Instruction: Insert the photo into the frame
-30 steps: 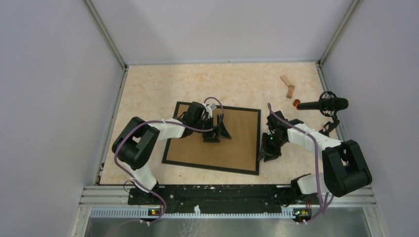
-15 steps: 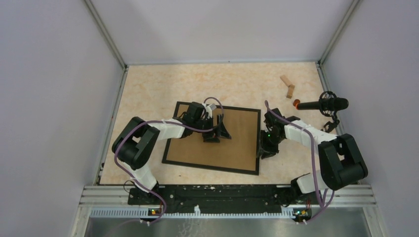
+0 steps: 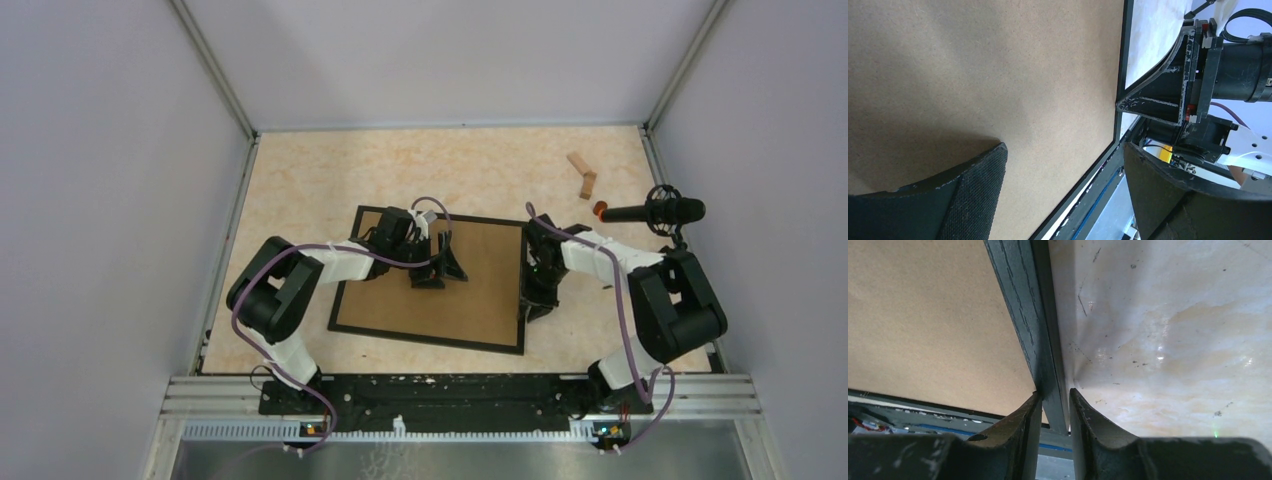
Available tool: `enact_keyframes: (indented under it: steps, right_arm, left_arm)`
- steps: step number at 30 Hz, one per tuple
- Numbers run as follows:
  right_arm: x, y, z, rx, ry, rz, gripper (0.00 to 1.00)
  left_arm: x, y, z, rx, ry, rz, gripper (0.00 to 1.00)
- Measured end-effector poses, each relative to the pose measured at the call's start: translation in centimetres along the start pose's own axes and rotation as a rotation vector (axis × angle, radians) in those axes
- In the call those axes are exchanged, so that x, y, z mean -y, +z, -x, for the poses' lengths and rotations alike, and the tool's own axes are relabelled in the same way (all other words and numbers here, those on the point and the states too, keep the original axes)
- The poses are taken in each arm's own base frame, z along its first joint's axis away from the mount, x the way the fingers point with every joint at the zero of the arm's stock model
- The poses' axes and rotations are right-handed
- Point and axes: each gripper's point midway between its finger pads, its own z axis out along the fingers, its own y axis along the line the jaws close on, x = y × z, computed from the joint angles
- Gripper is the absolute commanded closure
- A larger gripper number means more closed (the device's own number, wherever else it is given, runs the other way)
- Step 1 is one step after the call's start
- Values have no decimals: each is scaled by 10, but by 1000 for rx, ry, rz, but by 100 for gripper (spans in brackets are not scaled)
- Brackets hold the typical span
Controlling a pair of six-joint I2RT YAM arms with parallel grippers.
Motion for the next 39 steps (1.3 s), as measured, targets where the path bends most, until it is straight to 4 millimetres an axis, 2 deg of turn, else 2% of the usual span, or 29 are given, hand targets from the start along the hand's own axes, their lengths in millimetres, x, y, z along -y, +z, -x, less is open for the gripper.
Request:
enact_keyframes:
  steps: [7,10,15,18,21,23,26,28,32,34,39]
  right_arm:
    - [2,2,-1,-78,19,-121,71]
    - [2,1,0,-119,6,-215,68]
    - [3,-1,-1,-161,-26,-355,58]
    - [4,-1,-4,-174,-50,-395,45]
    - [2,-7,-6,-172,-61,-376,36]
    - [-6,-6,-5,-150,-68,-317,35]
    - [-24,-7,16,-33,-93,-193,35]
    - [-34,-20,34,61,-111,-121,36]
    - [-40,-59,58,225,-137,-16,40]
    - [-37,-72,70,278,-139,12,44]
    - [-18,-70,99,316,-116,16,47]
  left_arm:
    - [0,0,0,0,-1,1,8]
    - [-1,0,0,0,-1,2,7]
    - [-1,0,0,2,-5,4,7]
    - [-1,0,0,4,-5,5,8]
    - [-1,0,0,5,-3,5,8]
    - [-1,-1,0,3,3,7,7]
    - [0,-3,1,-4,29,21,5]
    - [-1,-8,1,-7,51,46,4]
    - [-10,-30,5,-13,75,108,8]
    - [-24,-52,21,23,71,154,9]
    - [-90,-126,79,205,59,445,14]
